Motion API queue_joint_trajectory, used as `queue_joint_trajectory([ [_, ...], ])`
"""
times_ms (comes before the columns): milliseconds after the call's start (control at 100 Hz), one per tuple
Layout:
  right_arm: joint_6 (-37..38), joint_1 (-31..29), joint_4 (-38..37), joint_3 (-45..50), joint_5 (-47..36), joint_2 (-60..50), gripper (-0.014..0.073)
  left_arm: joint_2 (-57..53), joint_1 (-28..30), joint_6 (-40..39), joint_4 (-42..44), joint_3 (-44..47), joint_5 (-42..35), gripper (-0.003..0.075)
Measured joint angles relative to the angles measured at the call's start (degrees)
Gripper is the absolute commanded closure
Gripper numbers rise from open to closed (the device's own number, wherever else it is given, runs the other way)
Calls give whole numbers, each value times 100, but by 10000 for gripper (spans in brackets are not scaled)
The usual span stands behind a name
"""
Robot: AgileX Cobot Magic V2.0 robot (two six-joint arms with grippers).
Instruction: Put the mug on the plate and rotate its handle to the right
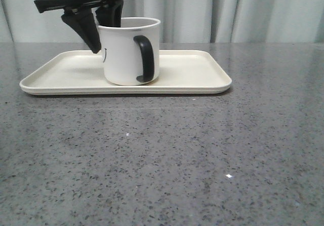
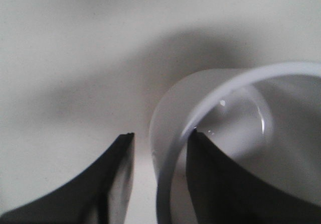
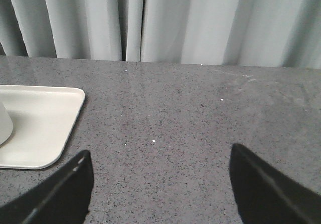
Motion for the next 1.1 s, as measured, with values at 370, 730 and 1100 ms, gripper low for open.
queue_joint_trajectory([
  [370, 0, 0, 0, 0, 0, 0, 31, -87, 0, 0, 0, 0, -77, 243],
  [730, 0, 0, 0, 0, -10, 0, 31, -1073, 0, 0, 353, 24, -312, 244],
  [1100, 0, 0, 0, 0, -10, 0, 31, -2990, 0, 0, 733, 1821, -1399, 244],
])
